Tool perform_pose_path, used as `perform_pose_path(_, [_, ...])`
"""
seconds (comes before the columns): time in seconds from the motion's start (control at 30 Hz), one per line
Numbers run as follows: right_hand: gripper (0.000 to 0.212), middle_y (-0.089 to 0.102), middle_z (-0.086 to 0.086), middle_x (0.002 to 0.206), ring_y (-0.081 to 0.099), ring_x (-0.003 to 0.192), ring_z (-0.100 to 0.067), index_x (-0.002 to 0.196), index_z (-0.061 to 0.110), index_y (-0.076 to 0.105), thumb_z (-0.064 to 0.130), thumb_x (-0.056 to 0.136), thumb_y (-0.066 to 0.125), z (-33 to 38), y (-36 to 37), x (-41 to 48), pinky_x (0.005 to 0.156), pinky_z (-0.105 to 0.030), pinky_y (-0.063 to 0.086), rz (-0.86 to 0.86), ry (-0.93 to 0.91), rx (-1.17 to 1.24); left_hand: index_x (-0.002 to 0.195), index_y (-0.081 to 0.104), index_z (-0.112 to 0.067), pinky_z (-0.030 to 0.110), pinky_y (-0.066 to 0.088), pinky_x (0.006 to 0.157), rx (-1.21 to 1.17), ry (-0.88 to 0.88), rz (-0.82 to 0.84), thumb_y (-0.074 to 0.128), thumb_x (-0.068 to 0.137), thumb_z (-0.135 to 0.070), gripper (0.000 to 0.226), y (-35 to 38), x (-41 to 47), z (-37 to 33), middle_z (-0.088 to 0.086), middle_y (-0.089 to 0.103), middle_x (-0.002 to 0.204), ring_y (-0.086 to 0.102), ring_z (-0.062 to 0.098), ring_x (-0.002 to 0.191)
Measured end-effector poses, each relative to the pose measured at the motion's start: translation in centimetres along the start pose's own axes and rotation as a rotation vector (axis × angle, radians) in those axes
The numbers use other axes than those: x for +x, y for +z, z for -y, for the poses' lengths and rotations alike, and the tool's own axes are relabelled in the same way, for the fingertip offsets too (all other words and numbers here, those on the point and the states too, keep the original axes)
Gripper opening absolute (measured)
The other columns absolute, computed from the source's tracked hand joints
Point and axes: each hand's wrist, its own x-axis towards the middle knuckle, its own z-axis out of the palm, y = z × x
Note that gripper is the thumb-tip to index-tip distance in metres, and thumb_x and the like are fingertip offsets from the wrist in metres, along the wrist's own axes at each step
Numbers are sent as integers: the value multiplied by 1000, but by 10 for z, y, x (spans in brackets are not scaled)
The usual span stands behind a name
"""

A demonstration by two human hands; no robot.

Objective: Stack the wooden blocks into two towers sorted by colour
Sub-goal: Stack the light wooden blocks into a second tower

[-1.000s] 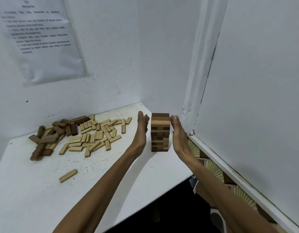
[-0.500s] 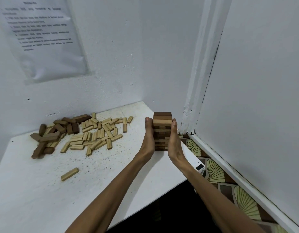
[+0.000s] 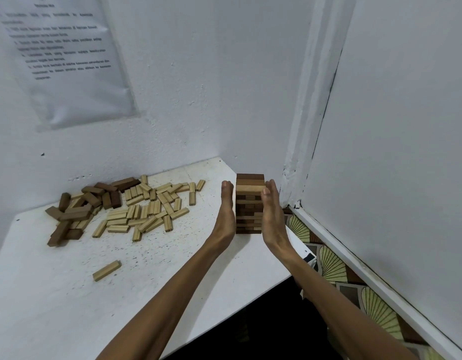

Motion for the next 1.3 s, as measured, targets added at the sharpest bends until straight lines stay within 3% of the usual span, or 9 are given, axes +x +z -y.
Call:
perform_pose_path(0.07, [80,28,15,168,28,151,-2,164,34,21,72,96,39,1,-9,6,124,-34,26,-65,-62,-73,163,23,-31,32,15,128,49,-11,-22,18,90,-84,91,-7,-2,-7,-11,25,170,23,2,154])
perform_pose_path(0.2, [73,46,12,156,43,143,-7,158,28,33,56,97,62,9,-30,23,117,-40,40,-103,-191,-233,161,35,-30,44,21,129,194,57,-16,31,85,-81,91,-25,6,-17,-12,34,166,30,5,152])
perform_pose_path(0.33, [65,50,9,154,45,141,-8,155,24,42,40,98,69,35,-44,32,115,-32,39,-30,-367,-472,153,49,-27,38,34,122,302,145,-17,48,105,-51,53,-47,13,-34,-11,49,156,45,6,141])
perform_pose_path(0.43, [62,49,7,156,44,143,-13,154,24,45,40,98,68,60,-43,34,116,-32,37,68,-459,-636,149,54,-24,32,40,114,427,201,-12,54,107,-35,44,-64,15,-48,-9,55,151,51,4,132])
perform_pose_path(0.73, [63,46,10,158,47,140,-15,153,33,43,51,96,64,90,4,38,113,-38,40,315,-550,-878,140,61,-27,37,49,104,713,248,-90,62,101,-39,40,-122,4,-72,-10,58,145,54,9,132])
perform_pose_path(1.03, [62,48,7,156,43,142,-17,154,28,43,48,98,63,78,82,35,111,-38,41,524,-638,-842,145,57,-19,30,42,100,898,192,-205,66,100,-33,47,-192,-35,-71,1,59,146,54,19,134])
perform_pose_path(1.13, [62,49,7,155,45,140,-18,153,28,43,47,98,63,71,115,32,108,-38,41,594,-657,-838,135,63,-16,19,40,94,943,152,-252,65,100,-31,38,-219,-54,-72,1,66,132,58,15,125])
perform_pose_path(1.2, [62,50,5,154,47,139,-19,153,27,44,47,97,63,67,137,31,107,-38,42,635,-676,-841,116,66,-12,27,42,98,971,112,-298,64,98,-32,27,-238,-64,-70,-2,67,119,58,12,114])
perform_pose_path(1.3, [63,53,1,152,50,136,-23,152,25,46,46,96,64,59,171,28,105,-41,46,708,-692,-844,123,66,-10,30,39,96,955,64,-363,66,98,-23,29,-264,-79,-70,3,65,132,57,20,122])
